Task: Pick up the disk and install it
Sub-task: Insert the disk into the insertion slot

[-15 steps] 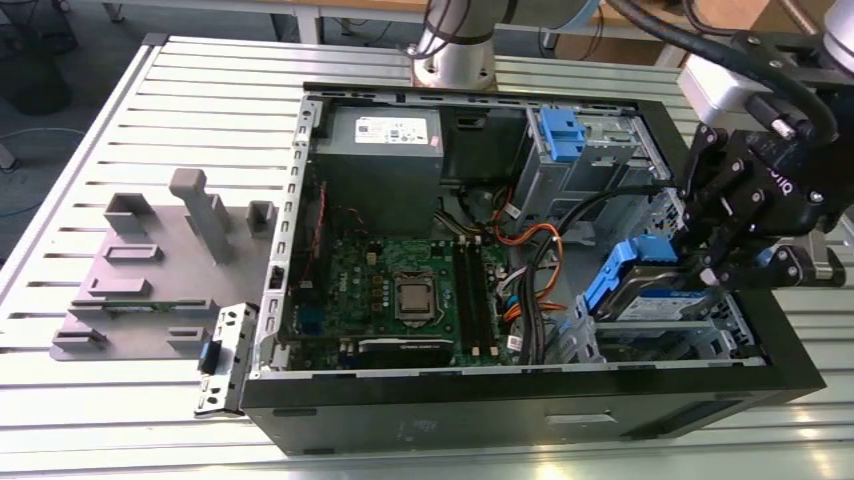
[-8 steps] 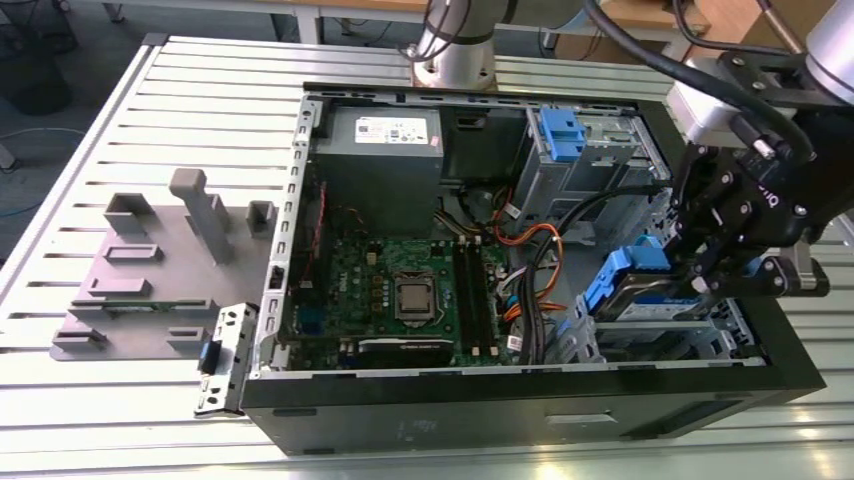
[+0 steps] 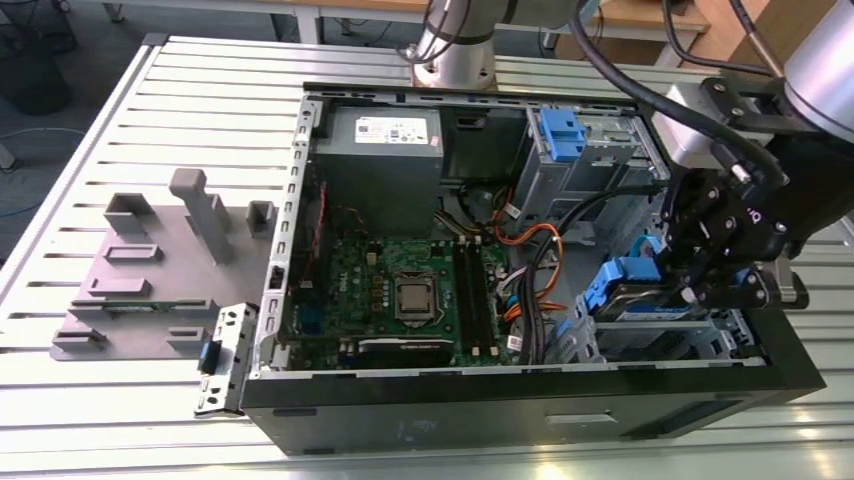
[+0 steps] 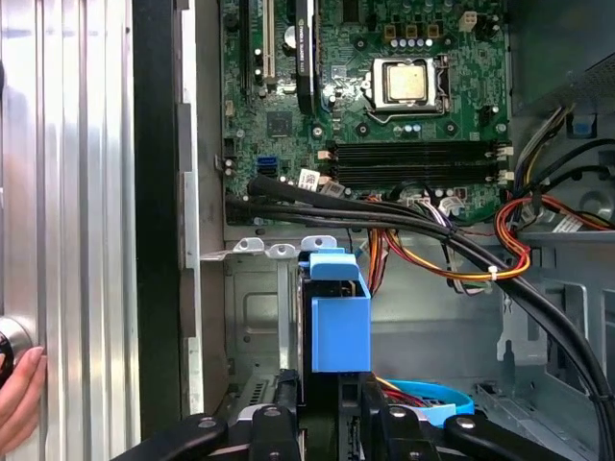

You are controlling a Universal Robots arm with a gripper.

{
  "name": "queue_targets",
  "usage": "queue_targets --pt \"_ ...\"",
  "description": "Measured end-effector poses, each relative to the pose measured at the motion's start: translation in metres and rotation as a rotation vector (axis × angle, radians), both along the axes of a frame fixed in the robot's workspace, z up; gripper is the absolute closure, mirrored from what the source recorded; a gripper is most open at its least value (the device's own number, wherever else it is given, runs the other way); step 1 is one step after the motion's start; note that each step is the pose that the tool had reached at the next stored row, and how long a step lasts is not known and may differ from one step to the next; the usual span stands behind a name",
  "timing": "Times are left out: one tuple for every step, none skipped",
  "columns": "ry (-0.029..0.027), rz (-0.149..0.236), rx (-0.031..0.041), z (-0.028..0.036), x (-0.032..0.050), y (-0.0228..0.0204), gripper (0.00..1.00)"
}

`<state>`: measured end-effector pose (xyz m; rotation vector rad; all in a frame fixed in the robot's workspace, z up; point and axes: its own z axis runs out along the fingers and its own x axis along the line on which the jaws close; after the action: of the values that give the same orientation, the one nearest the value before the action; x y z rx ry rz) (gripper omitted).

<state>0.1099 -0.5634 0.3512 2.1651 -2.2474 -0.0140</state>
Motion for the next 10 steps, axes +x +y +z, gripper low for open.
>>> queue_targets --pt "0.0000 0.000 0.0000 -0.0018 0.0000 0.0000 0.65" --pt "0.0000 0.000 0.0000 -0.0036 0.0000 -0.0001 0.65" --pt "0.0000 -0.001 -0.0001 -0.0054 0.0000 -0.0001 0.65" --pt "0.0000 -0.001 -0.0001 -0.0073 0.0000 -0.0001 0.65" --pt "0.0000 -0.001 -0.0001 -0.0091 0.0000 -0.0001 0.65" --pt "0.0000 -0.001 -0.0001 -0.0109 0.0000 -0.0001 0.65" --pt "0.0000 -0.001 -0.0001 -0.0127 0.0000 -0.0001 0.65" --pt "0.0000 -0.001 -0.0001 -0.0144 0.0000 -0.0001 0.65" --pt "0.0000 -0.001 0.0000 -0.0163 0.0000 -0.0002 0.65" --pt "0.0000 -0.002 -0.0001 -0.0181 0.0000 -0.0002 0.65"
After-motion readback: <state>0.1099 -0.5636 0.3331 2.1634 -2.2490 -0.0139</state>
